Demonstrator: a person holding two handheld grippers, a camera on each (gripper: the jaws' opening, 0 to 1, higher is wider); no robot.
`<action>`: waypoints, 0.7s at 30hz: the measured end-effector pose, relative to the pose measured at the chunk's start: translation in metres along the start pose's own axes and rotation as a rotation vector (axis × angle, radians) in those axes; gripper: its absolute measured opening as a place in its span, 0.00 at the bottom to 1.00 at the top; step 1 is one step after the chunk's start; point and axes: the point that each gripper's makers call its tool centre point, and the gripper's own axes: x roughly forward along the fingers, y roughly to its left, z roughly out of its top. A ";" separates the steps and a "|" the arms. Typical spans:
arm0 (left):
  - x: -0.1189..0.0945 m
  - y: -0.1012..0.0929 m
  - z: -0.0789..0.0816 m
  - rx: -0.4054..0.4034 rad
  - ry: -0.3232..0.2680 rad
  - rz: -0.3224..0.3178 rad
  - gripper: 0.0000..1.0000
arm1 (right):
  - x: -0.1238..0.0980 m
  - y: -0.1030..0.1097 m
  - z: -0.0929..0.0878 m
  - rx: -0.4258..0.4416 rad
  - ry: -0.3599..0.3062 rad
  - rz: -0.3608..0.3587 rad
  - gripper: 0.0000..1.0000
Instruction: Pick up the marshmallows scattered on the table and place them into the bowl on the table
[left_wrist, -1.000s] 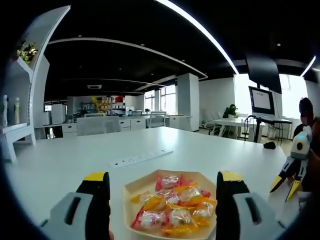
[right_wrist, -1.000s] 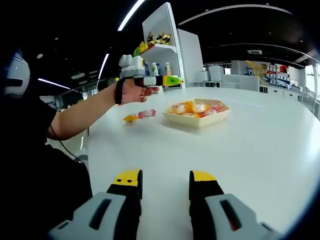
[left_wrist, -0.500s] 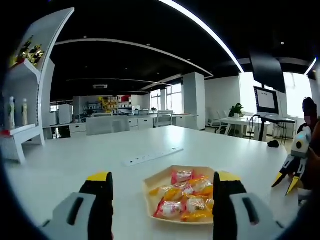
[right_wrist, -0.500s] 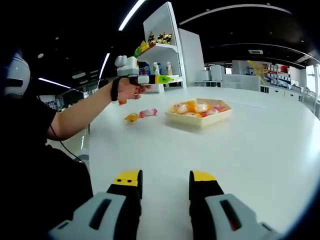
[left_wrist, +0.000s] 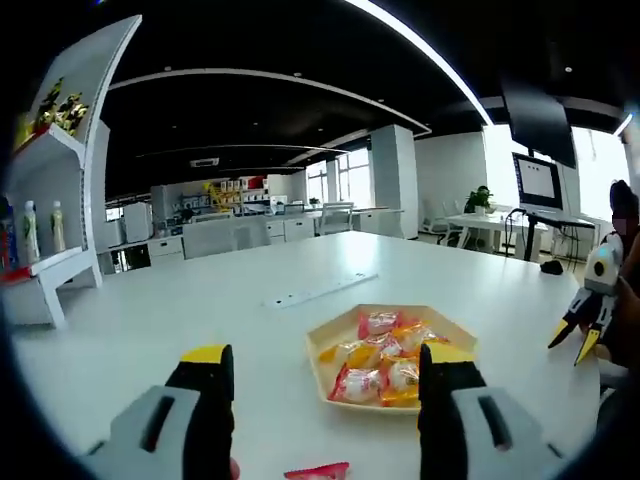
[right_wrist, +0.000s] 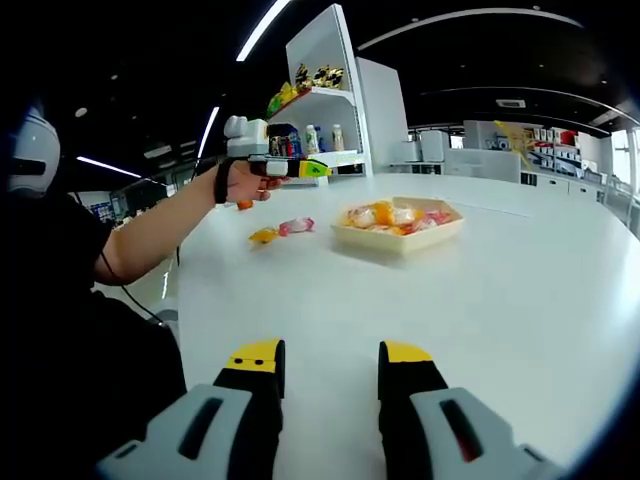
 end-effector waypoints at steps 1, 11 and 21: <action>-0.001 0.000 -0.002 -0.007 0.007 -0.005 0.74 | 0.000 0.000 0.000 -0.001 0.000 0.000 0.36; -0.011 0.008 -0.030 -0.040 0.141 0.012 0.64 | 0.000 0.000 -0.001 0.001 0.002 0.001 0.36; -0.014 0.017 -0.050 -0.061 0.254 0.041 0.62 | 0.000 -0.001 -0.001 0.003 -0.001 0.001 0.36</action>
